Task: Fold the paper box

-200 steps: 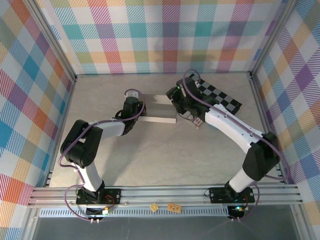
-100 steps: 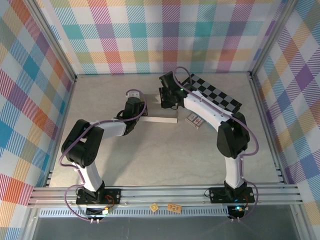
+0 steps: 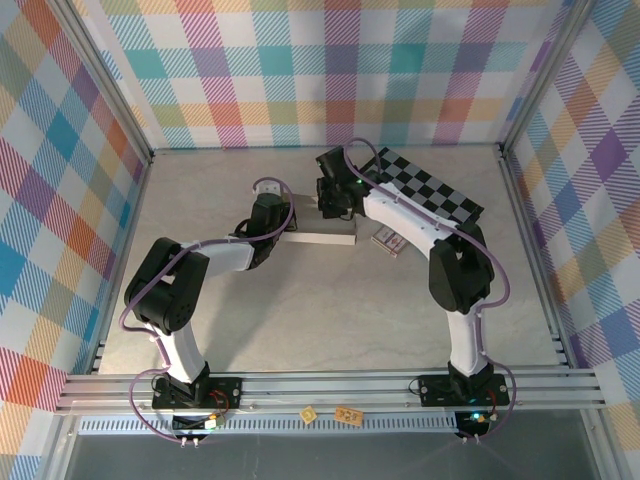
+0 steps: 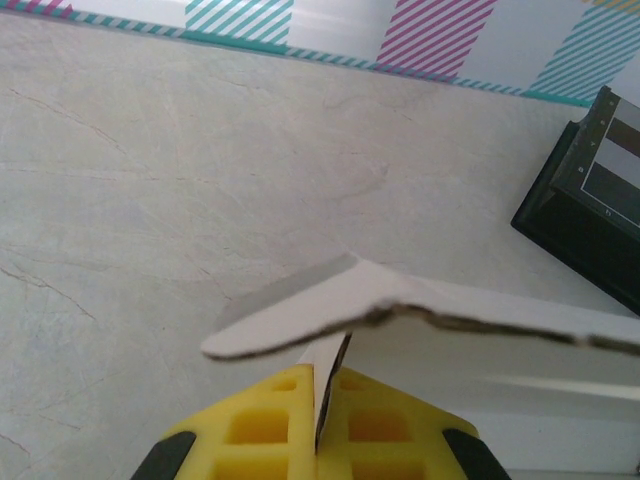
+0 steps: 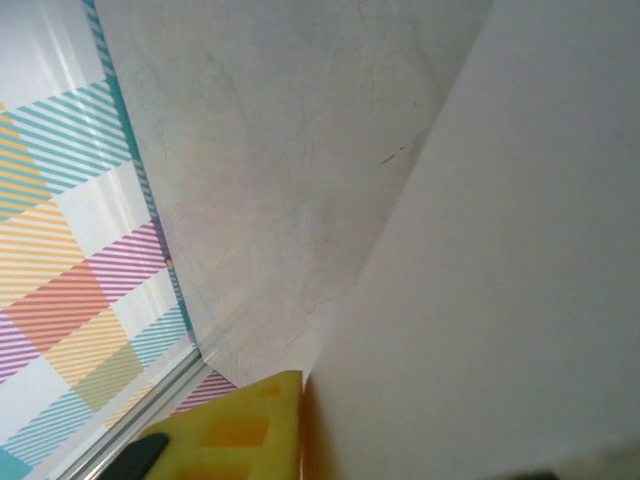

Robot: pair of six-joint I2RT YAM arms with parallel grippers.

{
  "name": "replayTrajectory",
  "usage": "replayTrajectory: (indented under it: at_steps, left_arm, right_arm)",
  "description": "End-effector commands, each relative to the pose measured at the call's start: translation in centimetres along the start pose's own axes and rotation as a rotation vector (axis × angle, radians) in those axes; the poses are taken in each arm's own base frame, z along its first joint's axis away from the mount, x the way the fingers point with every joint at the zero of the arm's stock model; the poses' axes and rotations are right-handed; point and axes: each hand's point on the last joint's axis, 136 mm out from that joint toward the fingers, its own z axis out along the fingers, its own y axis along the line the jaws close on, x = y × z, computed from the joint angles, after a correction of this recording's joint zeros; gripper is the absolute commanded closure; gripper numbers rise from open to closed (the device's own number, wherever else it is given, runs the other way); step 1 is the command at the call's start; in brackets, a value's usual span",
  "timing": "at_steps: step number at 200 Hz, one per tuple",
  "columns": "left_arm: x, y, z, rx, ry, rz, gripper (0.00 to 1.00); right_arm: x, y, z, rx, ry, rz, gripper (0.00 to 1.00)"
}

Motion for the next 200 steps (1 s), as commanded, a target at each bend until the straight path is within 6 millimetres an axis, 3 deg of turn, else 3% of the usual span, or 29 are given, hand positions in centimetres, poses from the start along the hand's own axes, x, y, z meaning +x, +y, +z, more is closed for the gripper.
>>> replayTrajectory:
  at_steps: [1,18,54,82,153,178,200]
  left_arm:
    - [5.5,0.9,0.4,-0.039,0.175,0.031,1.0]
    - [5.3,0.7,0.1,-0.036,0.172,0.02,0.98]
    - [4.2,0.9,-1.4,-0.056,0.155,-0.035,0.7]
    - [3.7,1.2,-3.3,-0.07,0.145,-0.097,0.59]
    - [4.8,2.6,-9.2,-0.149,0.207,-0.261,0.57]
    - [2.6,3.4,-11.7,-0.179,0.145,-0.343,0.57]
    - [0.4,3.0,-12.4,-0.195,0.138,-0.345,0.57]
  right_arm:
    - [-0.3,-2.5,0.0,0.077,0.007,0.019,0.9]
    - [-0.3,-3.4,0.3,0.091,0.019,0.03,0.95]
    - [-0.7,-3.9,-0.2,0.095,0.014,0.019,1.0]
    - [-0.7,-4.8,0.0,0.114,0.018,0.011,1.0]
    - [-1.2,-6.5,0.1,0.133,0.023,0.005,1.0]
    - [-1.3,-7.2,0.2,0.142,0.026,0.001,1.0]
    - [-1.1,-7.6,0.2,0.15,0.038,-0.015,1.0]
